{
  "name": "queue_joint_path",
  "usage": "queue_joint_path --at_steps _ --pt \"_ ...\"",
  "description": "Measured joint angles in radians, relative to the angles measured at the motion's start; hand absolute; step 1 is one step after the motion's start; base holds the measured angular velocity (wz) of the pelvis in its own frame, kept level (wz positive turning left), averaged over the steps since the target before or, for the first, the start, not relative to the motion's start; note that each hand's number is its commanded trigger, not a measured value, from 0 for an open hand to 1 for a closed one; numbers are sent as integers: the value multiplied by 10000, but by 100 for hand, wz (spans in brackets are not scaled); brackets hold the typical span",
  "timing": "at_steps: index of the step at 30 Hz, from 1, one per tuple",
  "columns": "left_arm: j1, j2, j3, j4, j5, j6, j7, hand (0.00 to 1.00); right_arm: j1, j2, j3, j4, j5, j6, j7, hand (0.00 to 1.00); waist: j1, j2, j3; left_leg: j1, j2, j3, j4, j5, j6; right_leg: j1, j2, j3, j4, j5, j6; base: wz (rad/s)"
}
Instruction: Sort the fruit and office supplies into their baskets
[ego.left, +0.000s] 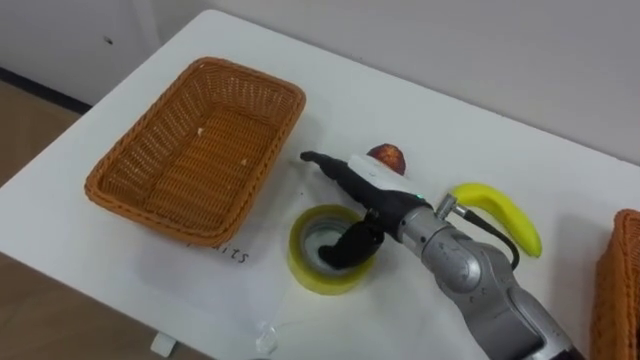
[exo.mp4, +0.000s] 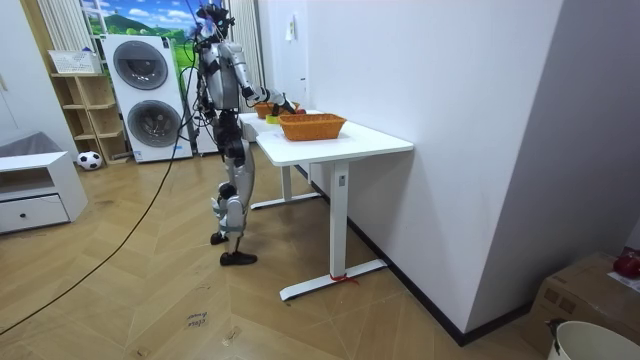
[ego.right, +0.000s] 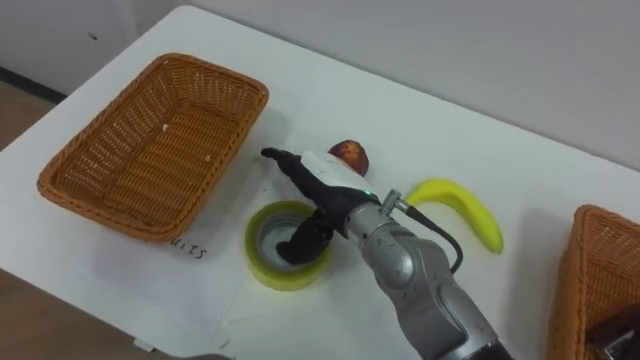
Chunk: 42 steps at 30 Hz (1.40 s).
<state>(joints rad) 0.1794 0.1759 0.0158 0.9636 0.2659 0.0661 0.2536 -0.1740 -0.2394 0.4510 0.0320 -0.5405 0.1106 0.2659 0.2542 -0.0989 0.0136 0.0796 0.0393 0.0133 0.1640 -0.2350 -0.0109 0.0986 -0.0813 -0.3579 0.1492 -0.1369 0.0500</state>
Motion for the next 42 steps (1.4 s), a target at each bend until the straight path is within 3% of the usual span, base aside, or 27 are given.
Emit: queue_joint_path --at_steps 9,10,11,12,13,42 --pt "-178 6 0 -1 0 0 -21 0 -19 3 -2 2 -8 1 186 0 -1 5 3 5 0 -4 1 0 0 16 1 -2 -1 0 0 0" --pt "-200 9 0 -1 -1 0 -22 0 -19 3 0 2 -13 2 196 14 -1 5 3 4 0 -4 0 0 0 16 1 -4 -1 0 0 0" --pt "-222 17 0 -1 -1 0 -22 0 -19 3 0 2 -15 2 207 38 -1 5 3 4 0 -4 0 0 0 17 0 -4 -1 0 0 0" --pt "-231 21 0 -1 -2 0 -22 0 -19 3 0 2 -16 3 211 80 -2 5 3 4 0 -4 1 0 0 17 1 -4 -1 0 0 0" --pt "-243 25 0 -1 -2 0 -22 0 -19 3 0 2 -16 4 218 100 -1 5 3 4 0 -4 1 0 0 17 1 -4 -1 0 0 0" --pt "-390 70 15 -27 22 157 -207 0 -318 53 79 399 -59 139 91 100 5 -66 -37 22 -4 -20 0 0 0 24 3 2 -4 0 0 0"
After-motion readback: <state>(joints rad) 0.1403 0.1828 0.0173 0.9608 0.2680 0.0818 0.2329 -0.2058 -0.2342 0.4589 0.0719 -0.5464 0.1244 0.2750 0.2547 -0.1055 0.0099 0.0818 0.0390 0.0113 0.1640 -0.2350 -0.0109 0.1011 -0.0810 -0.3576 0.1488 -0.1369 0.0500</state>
